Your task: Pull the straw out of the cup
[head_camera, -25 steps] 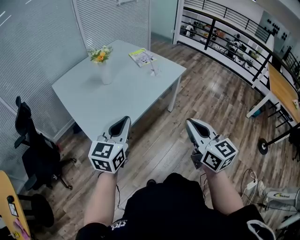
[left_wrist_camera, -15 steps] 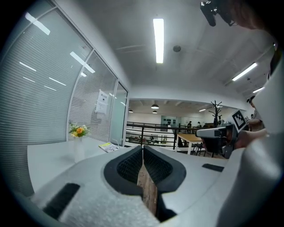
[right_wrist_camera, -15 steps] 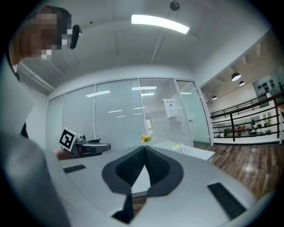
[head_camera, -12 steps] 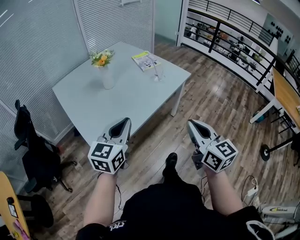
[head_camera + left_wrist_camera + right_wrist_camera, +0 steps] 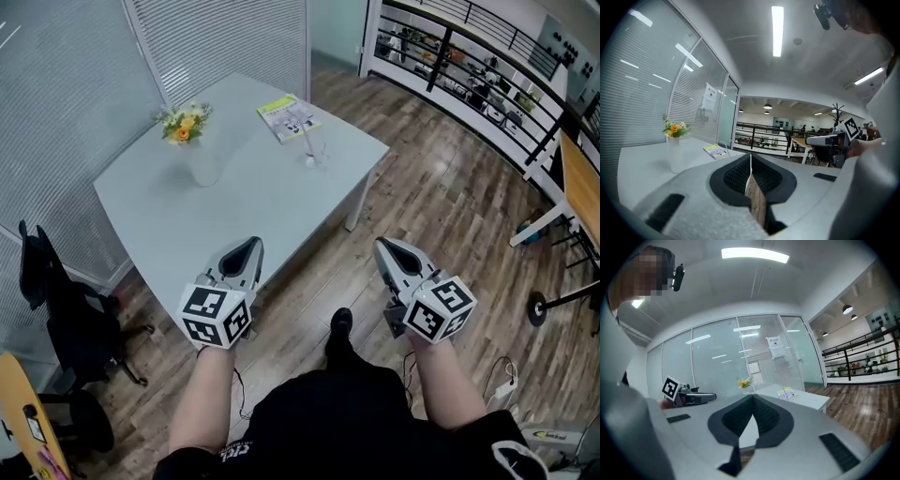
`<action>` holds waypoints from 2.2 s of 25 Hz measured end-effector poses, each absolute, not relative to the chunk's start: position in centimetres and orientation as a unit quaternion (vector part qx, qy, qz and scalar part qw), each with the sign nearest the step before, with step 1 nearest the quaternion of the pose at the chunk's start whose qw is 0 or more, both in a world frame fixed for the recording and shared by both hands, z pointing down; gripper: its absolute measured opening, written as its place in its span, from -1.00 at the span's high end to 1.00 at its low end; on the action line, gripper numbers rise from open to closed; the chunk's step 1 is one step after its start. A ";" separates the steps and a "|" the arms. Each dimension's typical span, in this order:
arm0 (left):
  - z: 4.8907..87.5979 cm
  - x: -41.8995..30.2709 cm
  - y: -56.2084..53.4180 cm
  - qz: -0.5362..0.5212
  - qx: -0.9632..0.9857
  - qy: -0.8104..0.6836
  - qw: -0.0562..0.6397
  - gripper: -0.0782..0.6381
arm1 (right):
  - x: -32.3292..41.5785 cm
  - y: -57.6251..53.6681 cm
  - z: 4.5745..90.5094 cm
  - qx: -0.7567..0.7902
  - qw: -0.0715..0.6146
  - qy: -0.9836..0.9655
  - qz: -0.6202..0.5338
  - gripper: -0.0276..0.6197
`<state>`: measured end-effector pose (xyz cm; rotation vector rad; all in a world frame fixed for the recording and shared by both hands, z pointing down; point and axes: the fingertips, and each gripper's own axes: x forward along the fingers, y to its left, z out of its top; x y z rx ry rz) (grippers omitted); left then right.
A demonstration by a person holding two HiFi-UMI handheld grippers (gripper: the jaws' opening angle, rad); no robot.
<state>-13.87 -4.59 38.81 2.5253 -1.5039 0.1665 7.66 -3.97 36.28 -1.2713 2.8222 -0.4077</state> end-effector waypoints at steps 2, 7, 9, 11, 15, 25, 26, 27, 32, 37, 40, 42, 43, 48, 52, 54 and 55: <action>39.1 -13.3 -7.1 0.062 0.852 -0.510 0.104 0.73 | 8.2 -6.8 36.5 -0.404 0.009 0.904 -0.136 0.90; 39.5 -12.0 -13.8 0.070 0.841 -0.524 0.110 0.73 | 9.3 -13.7 37.3 -0.387 0.005 0.910 -0.146 0.90; 39.3 -11.0 -16.2 0.074 0.838 -0.529 0.111 0.73 | 10.2 -16.2 37.4 -0.381 0.005 0.912 -0.151 0.90; 38.9 -10.1 -18.3 0.080 0.836 -0.532 0.110 0.73 | 11.2 -18.7 37.2 -0.376 0.008 0.913 -0.155 0.90; 38.1 -8.5 -21.5 0.090 0.832 -0.537 0.103 0.73 | 12.4 -22.6 36.8 -0.365 0.018 0.917 -0.159 0.90; 38.9 -7.3 -27.4 0.089 0.831 -0.536 0.116 0.73 | 12.2 -28.1 38.5 -0.351 0.002 0.920 -0.177 0.90; 39.0 -7.5 -28.1 0.087 0.833 -0.534 0.116 0.73 | 12.1 -28.8 38.5 -0.353 0.000 0.919 -0.176 0.90; 39.1 -7.7 -28.8 0.085 0.834 -0.533 0.116 0.73 | 11.9 -29.5 38.5 -0.356 -0.002 0.918 -0.175 0.90; 39.0 -9.3 -32.4 0.072 0.839 -0.527 0.120 0.73 | 11.1 -32.9 37.9 -0.371 -0.010 0.914 -0.167 0.90; 39.6 -10.2 -35.6 0.074 0.850 -0.507 0.122 0.73 | 9.0 -36.3 37.3 -0.378 -0.016 0.912 -0.160 0.90; 41.3 -10.5 -37.0 0.078 0.848 -0.505 0.143 0.73 | 8.1 -37.2 38.6 -0.374 -0.025 0.910 -0.175 0.90; 42.1 -10.2 -37.9 0.079 0.846 -0.505 0.152 0.73 | 8.2 -37.8 39.6 -0.371 -0.037 0.910 -0.183 0.90; 42.5 -10.0 -38.4 0.081 0.845 -0.506 0.155 0.73 | 8.3 -38.1 40.0 -0.369 -0.039 0.910 -0.186 0.90; 44.3 -9.0 -40.7 0.096 0.838 -0.510 0.167 0.72 | 9.0 -40.3 41.4 -0.360 -0.035 0.910 -0.203 0.90; 45.6 -8.2 -42.3 0.110 0.840 -0.504 0.168 0.66 | 8.9 -41.5 43.1 -0.352 -0.035 0.909 -0.221 0.90; 46.2 -8.0 -43.1 0.113 0.841 -0.501 0.170 0.61 | 8.6 -41.9 43.9 -0.345 -0.036 0.909 -0.229 0.90; 46.6 -7.8 -43.5 0.115 0.842 -0.498 0.171 0.58 | 8.4 -42.0 44.2 -0.342 -0.037 0.910 -0.232 0.90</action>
